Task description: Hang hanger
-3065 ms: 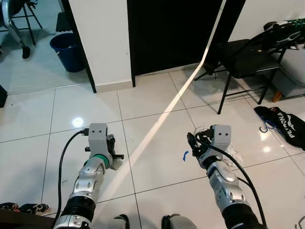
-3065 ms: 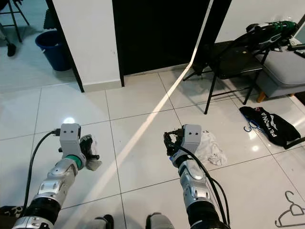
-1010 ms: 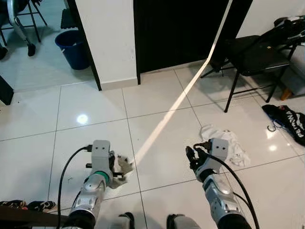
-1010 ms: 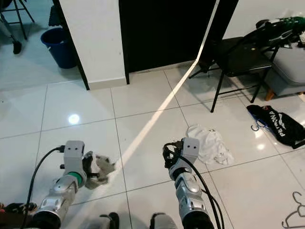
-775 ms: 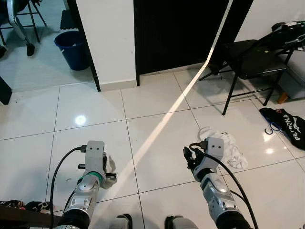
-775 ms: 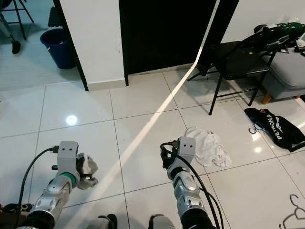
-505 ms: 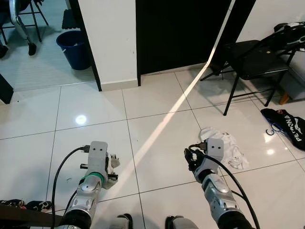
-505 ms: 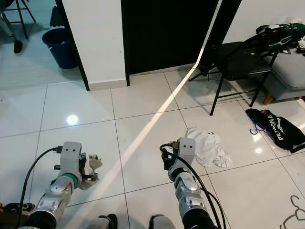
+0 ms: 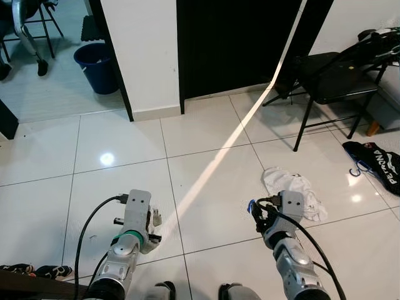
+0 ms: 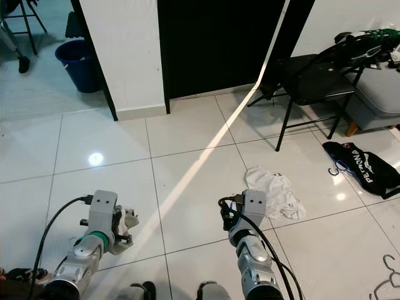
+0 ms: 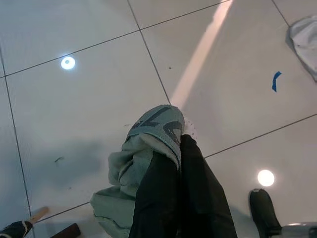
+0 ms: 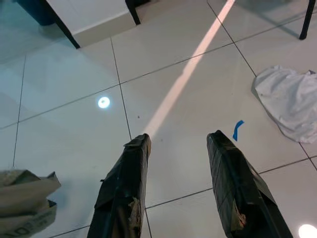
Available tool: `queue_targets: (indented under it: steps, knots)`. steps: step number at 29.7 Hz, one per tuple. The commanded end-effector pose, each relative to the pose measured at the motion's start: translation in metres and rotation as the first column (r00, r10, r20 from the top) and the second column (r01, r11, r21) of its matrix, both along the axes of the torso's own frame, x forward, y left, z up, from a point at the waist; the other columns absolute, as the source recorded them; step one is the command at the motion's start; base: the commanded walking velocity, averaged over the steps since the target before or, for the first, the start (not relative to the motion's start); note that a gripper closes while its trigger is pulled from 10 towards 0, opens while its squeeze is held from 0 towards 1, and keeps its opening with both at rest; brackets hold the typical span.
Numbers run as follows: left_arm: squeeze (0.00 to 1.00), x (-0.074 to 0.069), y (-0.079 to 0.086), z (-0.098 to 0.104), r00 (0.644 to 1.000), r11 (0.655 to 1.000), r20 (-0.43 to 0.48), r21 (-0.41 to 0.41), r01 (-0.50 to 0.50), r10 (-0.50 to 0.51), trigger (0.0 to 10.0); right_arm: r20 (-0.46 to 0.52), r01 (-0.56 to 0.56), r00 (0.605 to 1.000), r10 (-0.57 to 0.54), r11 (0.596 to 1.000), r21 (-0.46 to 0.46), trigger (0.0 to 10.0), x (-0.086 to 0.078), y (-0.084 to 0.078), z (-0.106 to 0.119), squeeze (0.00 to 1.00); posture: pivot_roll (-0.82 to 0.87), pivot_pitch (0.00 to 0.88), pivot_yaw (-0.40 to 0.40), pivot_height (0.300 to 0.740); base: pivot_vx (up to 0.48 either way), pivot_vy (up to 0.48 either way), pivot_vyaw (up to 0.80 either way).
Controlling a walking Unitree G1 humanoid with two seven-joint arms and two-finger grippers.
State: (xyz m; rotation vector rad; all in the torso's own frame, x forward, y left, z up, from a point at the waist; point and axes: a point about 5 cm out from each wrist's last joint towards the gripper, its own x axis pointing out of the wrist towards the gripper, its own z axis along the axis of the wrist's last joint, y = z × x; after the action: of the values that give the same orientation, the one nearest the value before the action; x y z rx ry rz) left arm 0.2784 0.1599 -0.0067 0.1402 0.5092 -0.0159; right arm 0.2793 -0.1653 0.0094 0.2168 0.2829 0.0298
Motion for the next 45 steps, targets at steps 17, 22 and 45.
queue_targets:
  steps: [17,22,45]
  knots:
    - [0.00,-0.023,0.015,-0.030,0.986,0.999,-0.164,0.020,-0.030,0.033,10.0,-0.346,0.024,0.938,-0.017,1.000,0.016,10.0,-0.032,0.012,-0.052,0.00,0.04,0.055,0.032,0.740,0.000,0.000,0.00]
    - [0.00,-0.027,0.016,-0.032,0.985,0.999,-0.167,0.006,-0.039,0.039,10.0,-0.347,0.013,0.938,-0.004,1.000,0.022,10.0,-0.032,0.019,-0.053,0.00,0.03,0.051,0.041,0.740,0.000,0.000,0.00]
    - [0.00,-0.023,0.021,-0.028,0.991,0.997,-0.123,0.057,-0.044,0.051,10.0,-0.257,-0.051,0.966,0.031,0.996,-0.071,10.0,-0.024,0.003,-0.043,0.00,0.00,0.032,0.035,0.740,0.000,0.000,0.00]
